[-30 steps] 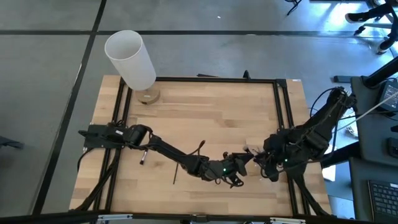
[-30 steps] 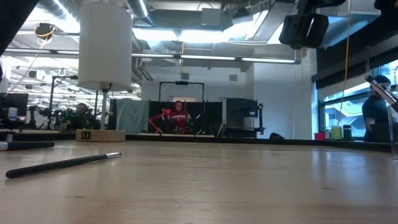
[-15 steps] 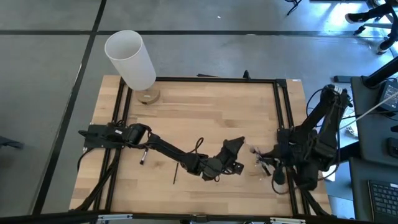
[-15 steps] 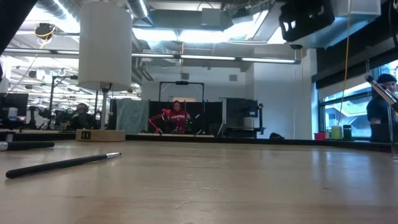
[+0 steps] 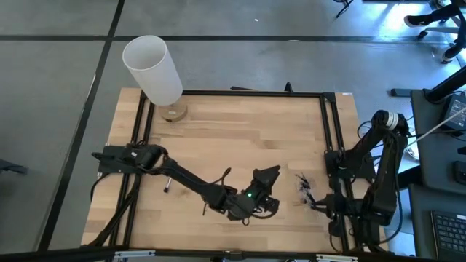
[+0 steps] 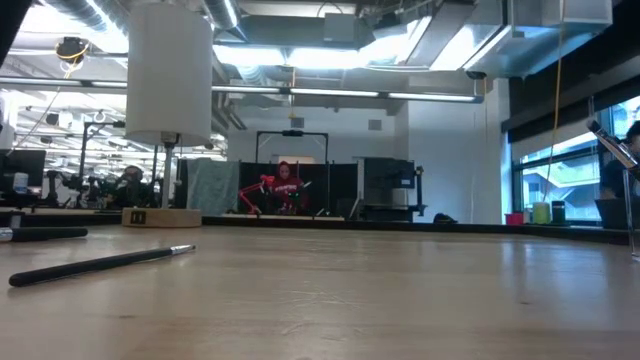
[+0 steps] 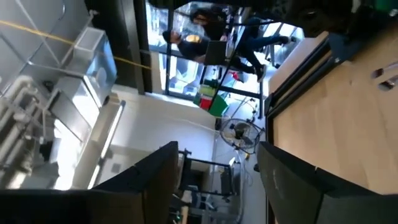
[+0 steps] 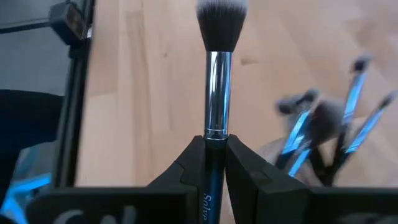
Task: Put items in baskets/containers
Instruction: Put the black powder brush into the transparent organizer
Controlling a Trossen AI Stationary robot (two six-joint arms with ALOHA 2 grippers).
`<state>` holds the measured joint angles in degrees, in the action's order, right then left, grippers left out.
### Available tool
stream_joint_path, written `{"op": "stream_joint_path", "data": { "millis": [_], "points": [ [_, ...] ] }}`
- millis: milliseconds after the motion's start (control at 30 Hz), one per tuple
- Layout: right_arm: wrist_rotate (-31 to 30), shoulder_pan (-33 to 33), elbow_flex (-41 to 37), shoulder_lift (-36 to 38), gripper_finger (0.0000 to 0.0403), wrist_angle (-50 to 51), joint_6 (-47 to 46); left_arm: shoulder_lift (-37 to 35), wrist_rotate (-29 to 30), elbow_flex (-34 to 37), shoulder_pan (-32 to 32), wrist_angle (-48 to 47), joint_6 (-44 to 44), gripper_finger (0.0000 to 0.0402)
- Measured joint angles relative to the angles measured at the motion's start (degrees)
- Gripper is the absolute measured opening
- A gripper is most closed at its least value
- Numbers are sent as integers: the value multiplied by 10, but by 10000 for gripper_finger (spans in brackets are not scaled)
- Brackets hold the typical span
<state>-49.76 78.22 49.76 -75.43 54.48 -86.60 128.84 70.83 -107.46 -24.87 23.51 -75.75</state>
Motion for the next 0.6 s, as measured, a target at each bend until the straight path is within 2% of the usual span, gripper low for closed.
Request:
{"op": "stream_joint_path", "data": {
  "millis": [200, 333, 400, 433, 533, 600],
  "points": [
    [1, 20, -17, -17, 47, -47, 0, -85, 58, 0, 2, -146, 131, 201],
    [4, 19, -24, -18, 53, -46, -2, -137, 67, 0, 17, -334, 321, 195],
    [18, 15, -28, -18, 55, -47, -3, -161, 10, 0, 26, -467, 461, 194],
    [28, 15, -31, -18, 57, -47, -4, -171, -42, 0, 33, -532, 544, 194],
    [45, 15, -38, -19, 68, -57, -9, -194, -259, 0, 67, -680, 741, 194],
    [49, 15, -40, -19, 79, -60, -13, -195, -383, 1, 93, -735, 806, 194]
  ]
}}
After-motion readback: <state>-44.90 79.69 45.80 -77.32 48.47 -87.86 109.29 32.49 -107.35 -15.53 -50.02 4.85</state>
